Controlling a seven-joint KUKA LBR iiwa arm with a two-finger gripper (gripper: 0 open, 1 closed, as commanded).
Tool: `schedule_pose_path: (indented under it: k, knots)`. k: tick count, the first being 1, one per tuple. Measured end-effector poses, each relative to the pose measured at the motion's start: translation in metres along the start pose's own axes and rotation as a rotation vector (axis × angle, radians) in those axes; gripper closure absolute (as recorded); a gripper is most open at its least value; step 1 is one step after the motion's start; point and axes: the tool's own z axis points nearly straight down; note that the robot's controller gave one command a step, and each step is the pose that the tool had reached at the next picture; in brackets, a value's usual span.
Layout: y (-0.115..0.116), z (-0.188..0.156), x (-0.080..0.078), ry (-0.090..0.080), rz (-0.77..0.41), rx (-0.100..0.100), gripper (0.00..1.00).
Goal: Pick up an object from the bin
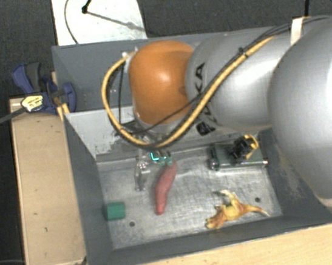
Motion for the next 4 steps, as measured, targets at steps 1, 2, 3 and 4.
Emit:
schedule_pose_path:
  k: [1, 2, 3, 4]
  knots:
    - [-0.001, -0.005, -0.002, -0.008, 0.004, -0.002, 0.00]
    - [-0.042, 0.030, 0.015, -0.011, -0.085, -0.002, 0.00]
    - [-0.062, 0.074, 0.006, -0.002, -0.078, 0.000, 0.00]
    - [-0.084, 0.064, 0.034, -0.010, -0.169, -0.001, 0.00]
